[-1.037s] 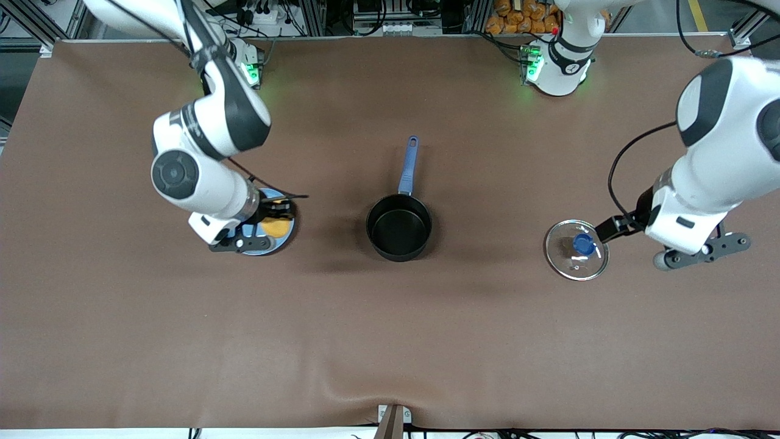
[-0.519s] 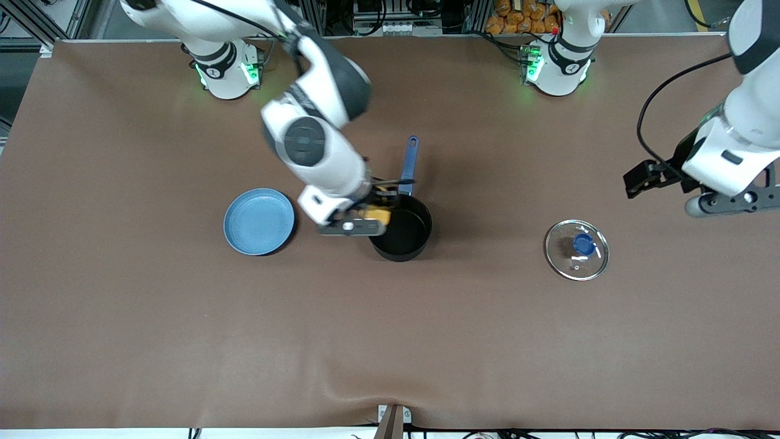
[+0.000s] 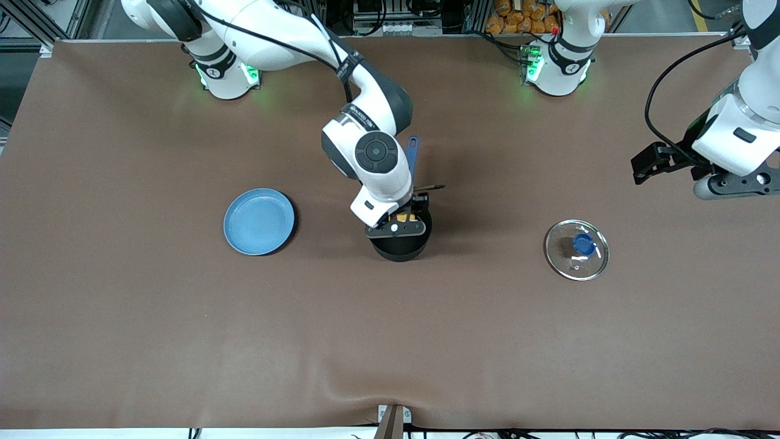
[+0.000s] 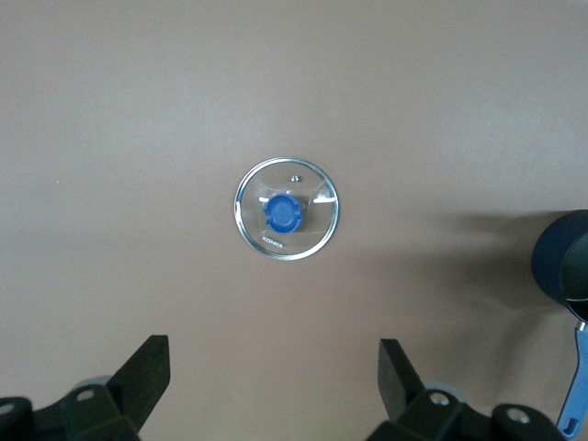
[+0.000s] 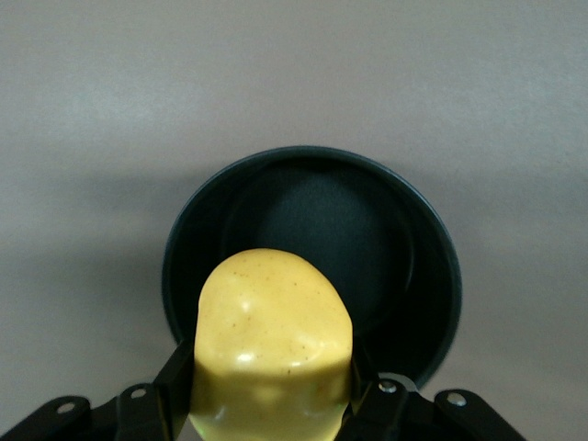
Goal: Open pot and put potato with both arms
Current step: 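Carry the potato over the saucepan with the right gripper and release it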
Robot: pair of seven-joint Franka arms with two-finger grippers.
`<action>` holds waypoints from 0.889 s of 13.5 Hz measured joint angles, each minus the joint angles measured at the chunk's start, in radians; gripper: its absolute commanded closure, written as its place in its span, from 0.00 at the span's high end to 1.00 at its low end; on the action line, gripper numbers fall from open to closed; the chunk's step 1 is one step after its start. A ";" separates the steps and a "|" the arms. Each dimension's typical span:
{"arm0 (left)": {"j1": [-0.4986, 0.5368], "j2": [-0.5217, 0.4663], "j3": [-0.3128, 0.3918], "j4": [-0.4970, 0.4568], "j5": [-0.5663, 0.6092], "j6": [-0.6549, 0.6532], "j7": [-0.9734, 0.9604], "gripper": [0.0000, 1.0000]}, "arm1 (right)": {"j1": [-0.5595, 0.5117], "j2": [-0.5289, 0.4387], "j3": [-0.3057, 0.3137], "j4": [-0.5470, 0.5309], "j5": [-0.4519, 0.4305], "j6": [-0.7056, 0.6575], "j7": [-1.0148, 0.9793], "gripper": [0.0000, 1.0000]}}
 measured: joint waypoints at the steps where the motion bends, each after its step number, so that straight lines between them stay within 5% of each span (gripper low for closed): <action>1: 0.006 -0.007 0.000 0.003 0.000 -0.002 0.000 1.00 | 0.004 0.023 0.000 0.000 -0.002 0.037 0.005 0.00; 6: -0.012 -0.076 0.033 -0.014 -0.037 -0.040 0.005 1.00 | 0.025 0.105 -0.001 0.000 -0.052 0.125 0.023 0.04; 7: -0.069 -0.085 0.098 -0.028 -0.059 -0.041 0.005 1.00 | 0.024 0.108 -0.003 0.000 -0.060 0.125 0.023 0.27; 8: -0.132 -0.093 0.176 -0.041 -0.077 -0.041 0.006 1.00 | 0.024 0.110 -0.007 0.000 -0.066 0.124 0.023 0.84; 9: -0.168 -0.100 0.223 -0.052 -0.087 -0.041 0.009 1.00 | 0.023 0.110 -0.011 0.000 -0.068 0.123 0.024 1.00; 12: -0.204 -0.135 0.255 -0.093 -0.091 -0.043 0.014 1.00 | 0.021 0.110 -0.016 0.005 -0.070 0.111 0.025 1.00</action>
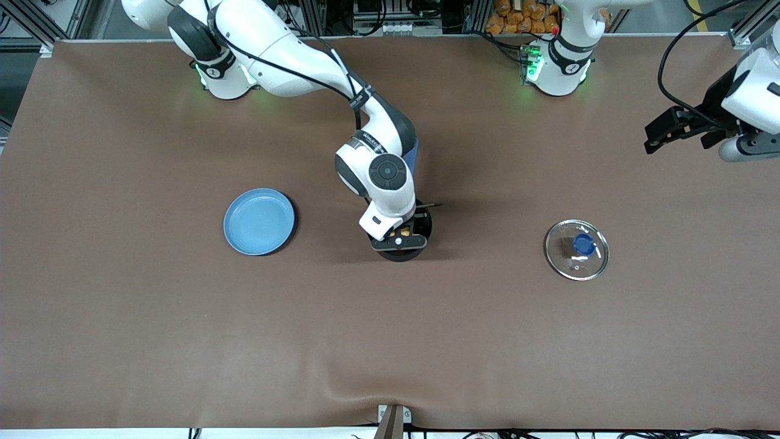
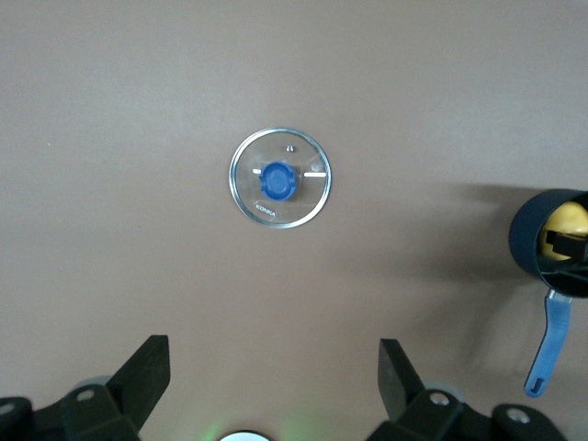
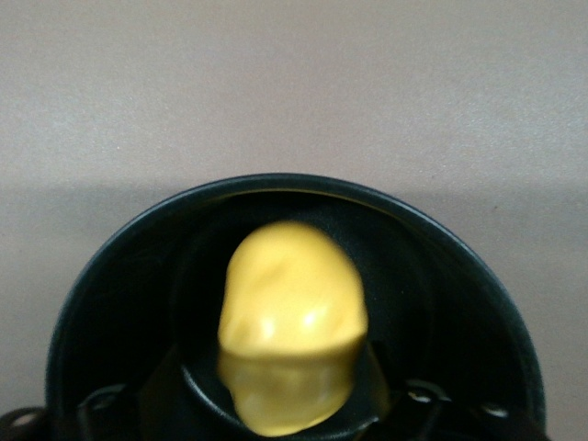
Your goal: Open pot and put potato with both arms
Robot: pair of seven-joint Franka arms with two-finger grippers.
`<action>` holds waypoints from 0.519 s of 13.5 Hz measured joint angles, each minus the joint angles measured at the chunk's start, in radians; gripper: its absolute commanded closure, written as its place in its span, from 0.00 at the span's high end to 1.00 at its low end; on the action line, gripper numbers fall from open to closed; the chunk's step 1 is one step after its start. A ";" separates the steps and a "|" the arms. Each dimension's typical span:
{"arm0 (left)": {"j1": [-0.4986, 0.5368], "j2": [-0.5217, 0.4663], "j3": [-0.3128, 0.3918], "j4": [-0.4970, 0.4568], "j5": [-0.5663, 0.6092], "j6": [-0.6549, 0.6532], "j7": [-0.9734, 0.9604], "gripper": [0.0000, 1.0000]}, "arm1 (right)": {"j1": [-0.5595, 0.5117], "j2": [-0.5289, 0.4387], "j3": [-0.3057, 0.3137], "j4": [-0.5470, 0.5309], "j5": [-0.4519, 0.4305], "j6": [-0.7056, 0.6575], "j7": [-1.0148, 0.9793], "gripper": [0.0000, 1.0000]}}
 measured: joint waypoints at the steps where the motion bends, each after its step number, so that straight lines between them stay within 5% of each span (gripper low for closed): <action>1: -0.004 -0.017 0.000 -0.019 0.000 -0.001 0.000 1.00 | 0.000 -0.001 0.000 0.010 0.000 -0.022 0.000 1.00; 7: -0.007 -0.066 0.001 -0.066 0.000 -0.004 0.000 1.00 | -0.024 -0.084 -0.027 0.173 -0.019 -0.320 0.001 1.00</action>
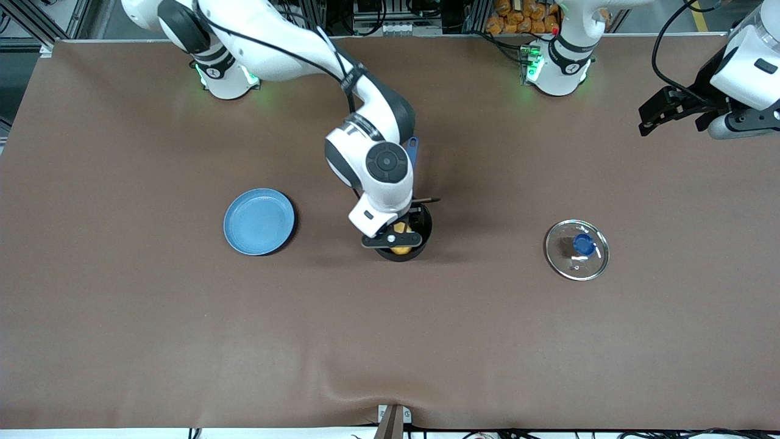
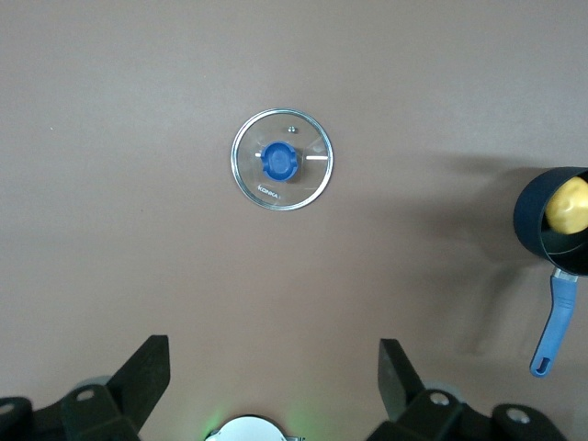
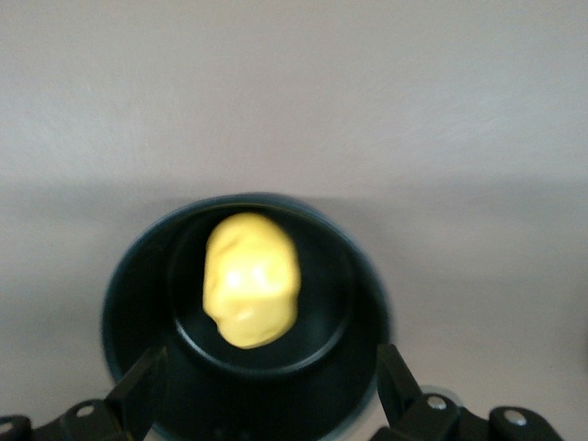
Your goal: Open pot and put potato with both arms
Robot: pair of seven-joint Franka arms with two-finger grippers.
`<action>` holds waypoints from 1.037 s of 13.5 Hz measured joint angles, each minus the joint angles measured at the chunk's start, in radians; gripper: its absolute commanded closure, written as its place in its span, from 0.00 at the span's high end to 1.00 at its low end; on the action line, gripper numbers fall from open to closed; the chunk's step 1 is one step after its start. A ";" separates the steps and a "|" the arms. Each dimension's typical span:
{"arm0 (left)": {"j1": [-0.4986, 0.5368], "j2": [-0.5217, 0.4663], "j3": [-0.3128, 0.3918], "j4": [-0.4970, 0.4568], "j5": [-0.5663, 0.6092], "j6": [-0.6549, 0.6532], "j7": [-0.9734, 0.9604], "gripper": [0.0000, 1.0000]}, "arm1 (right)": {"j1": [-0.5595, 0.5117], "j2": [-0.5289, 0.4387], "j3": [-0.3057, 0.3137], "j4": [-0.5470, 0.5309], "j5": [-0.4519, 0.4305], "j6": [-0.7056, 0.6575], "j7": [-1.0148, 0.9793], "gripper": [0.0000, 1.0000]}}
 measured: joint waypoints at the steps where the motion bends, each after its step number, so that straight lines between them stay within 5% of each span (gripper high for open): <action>1: 0.000 0.000 0.001 0.002 0.000 0.000 0.000 1.00 | -0.022 -0.031 -0.004 0.029 -0.001 -0.047 0.002 1.00; 9: 0.001 0.000 0.004 0.004 0.000 -0.010 0.000 1.00 | -0.323 -0.247 0.030 0.058 0.000 -0.201 -0.015 1.00; 14: 0.001 0.000 0.005 0.004 0.000 -0.024 0.000 1.00 | -0.656 -0.310 0.232 0.058 -0.002 -0.361 -0.258 1.00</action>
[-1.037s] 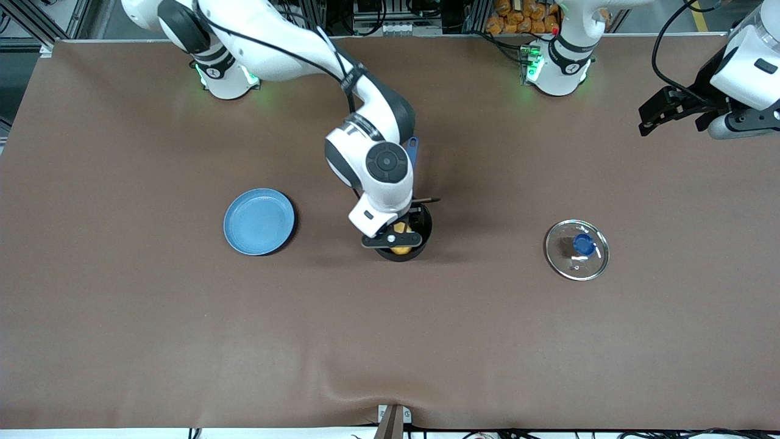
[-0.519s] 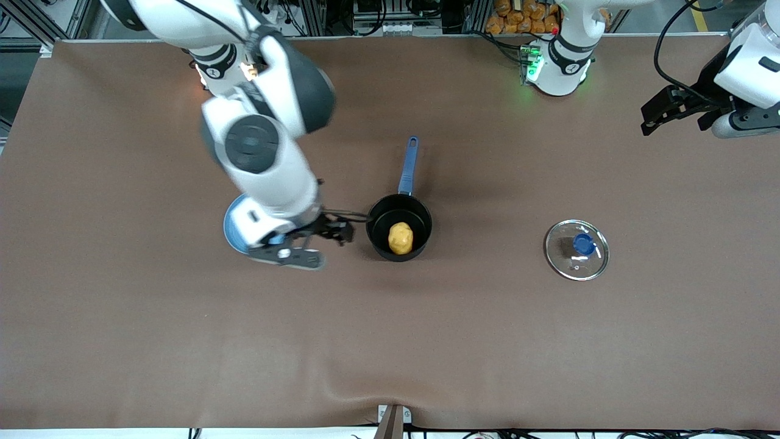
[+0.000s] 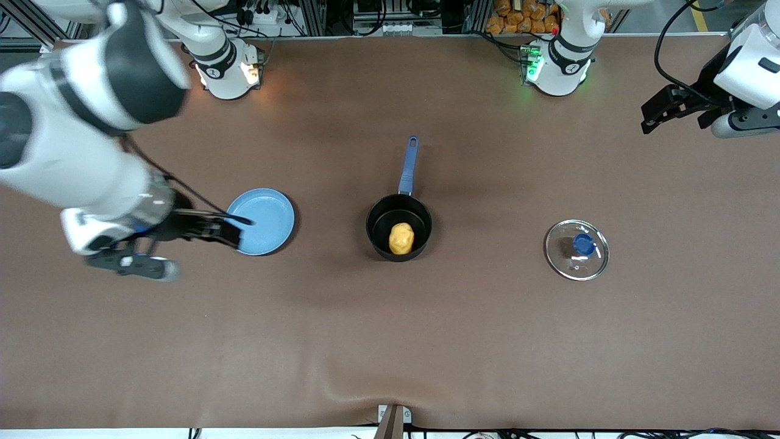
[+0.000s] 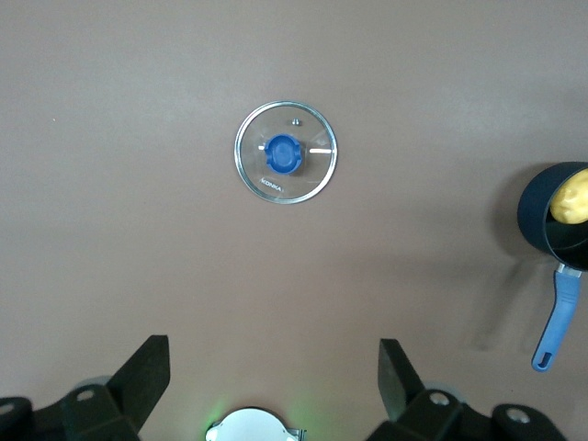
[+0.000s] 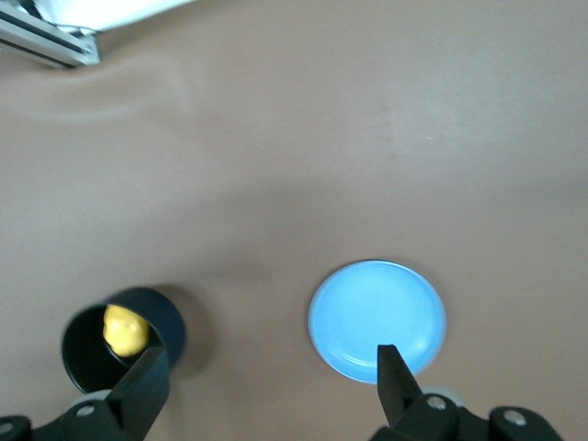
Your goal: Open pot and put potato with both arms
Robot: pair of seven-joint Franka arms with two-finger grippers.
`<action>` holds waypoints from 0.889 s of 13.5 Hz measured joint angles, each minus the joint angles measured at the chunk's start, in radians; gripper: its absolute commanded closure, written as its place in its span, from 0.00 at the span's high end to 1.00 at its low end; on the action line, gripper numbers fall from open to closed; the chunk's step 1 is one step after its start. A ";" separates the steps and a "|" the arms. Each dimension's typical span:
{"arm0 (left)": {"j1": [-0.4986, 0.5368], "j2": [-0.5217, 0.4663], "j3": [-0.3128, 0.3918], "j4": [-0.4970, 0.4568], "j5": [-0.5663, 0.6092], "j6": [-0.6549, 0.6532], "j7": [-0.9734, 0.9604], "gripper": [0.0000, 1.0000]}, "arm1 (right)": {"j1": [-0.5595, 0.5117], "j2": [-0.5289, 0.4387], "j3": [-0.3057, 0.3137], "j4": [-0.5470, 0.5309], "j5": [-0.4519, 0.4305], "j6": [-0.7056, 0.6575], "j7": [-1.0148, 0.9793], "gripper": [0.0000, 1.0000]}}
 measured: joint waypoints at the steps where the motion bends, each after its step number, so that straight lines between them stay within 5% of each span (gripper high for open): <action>1: 0.000 0.000 0.000 0.000 0.000 -0.001 0.000 1.00 | -0.048 -0.010 0.018 0.001 0.000 -0.020 -0.040 1.00; 4: 0.000 0.000 0.000 0.001 0.000 -0.026 0.000 1.00 | -0.133 -0.077 0.026 0.004 0.000 -0.074 -0.170 1.00; 7: -0.002 -0.001 -0.002 0.002 0.000 -0.041 0.000 1.00 | -0.110 -0.201 -0.040 -0.021 0.000 -0.164 -0.181 1.00; 12: -0.004 -0.001 -0.008 0.002 0.000 -0.047 0.000 1.00 | -0.066 -0.465 -0.151 -0.290 0.000 -0.177 -0.238 1.00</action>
